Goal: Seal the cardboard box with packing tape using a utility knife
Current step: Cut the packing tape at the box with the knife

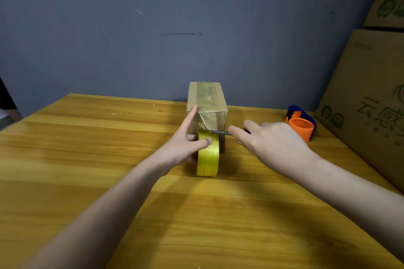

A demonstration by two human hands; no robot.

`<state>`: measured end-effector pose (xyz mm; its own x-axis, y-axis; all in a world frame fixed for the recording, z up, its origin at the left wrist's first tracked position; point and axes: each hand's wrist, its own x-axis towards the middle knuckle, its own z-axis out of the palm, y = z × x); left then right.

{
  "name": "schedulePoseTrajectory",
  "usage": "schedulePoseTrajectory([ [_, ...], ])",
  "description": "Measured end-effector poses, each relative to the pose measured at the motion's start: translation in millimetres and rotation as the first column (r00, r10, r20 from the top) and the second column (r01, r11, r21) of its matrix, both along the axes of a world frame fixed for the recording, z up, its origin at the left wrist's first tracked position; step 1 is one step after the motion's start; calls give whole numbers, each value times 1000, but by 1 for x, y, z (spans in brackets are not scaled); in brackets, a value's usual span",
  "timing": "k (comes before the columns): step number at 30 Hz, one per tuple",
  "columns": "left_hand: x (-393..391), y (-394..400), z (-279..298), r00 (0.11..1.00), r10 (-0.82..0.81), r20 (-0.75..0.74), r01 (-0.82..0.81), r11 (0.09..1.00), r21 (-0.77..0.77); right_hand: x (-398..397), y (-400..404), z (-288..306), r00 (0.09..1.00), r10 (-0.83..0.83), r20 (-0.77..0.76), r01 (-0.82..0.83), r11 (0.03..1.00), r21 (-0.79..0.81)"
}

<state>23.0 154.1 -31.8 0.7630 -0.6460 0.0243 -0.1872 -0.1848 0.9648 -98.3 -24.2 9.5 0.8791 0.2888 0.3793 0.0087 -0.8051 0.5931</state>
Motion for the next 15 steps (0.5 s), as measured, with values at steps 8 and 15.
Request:
schedulePoseTrajectory([
  [8, 1, 0, -1, 1000, -3, 3, 3, 1000, 11, 0, 7, 3, 997, -53, -50, 54, 998, 20],
  [15, -1, 1, 2, 1000, -24, -16, 24, 1000, -1, -5, 0, 15, 997, -17, -82, 23, 997, 73],
])
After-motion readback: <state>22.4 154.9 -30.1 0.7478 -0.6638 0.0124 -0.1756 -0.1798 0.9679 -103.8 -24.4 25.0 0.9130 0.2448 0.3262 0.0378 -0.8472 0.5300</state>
